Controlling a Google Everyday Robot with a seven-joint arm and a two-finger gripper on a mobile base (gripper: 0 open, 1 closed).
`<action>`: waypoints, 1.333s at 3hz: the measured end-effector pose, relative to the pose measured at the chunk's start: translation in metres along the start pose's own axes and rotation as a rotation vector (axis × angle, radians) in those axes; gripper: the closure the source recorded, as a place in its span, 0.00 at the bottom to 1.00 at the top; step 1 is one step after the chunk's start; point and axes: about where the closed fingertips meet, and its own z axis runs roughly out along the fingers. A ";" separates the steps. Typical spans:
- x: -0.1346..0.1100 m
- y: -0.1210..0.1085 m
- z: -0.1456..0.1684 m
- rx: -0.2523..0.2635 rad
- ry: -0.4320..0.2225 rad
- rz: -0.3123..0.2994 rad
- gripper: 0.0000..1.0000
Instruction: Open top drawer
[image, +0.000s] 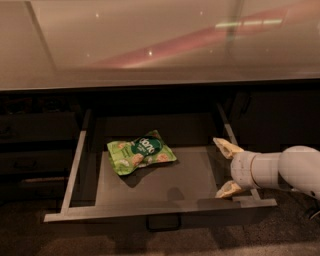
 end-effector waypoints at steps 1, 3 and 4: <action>-0.005 0.015 -0.005 -0.027 -0.021 -0.022 0.00; 0.010 0.109 -0.038 -0.084 -0.048 -0.071 0.00; 0.010 0.109 -0.038 -0.084 -0.048 -0.071 0.00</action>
Offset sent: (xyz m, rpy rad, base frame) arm -0.1803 -0.0535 -0.0692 -0.0259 0.0749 0.1449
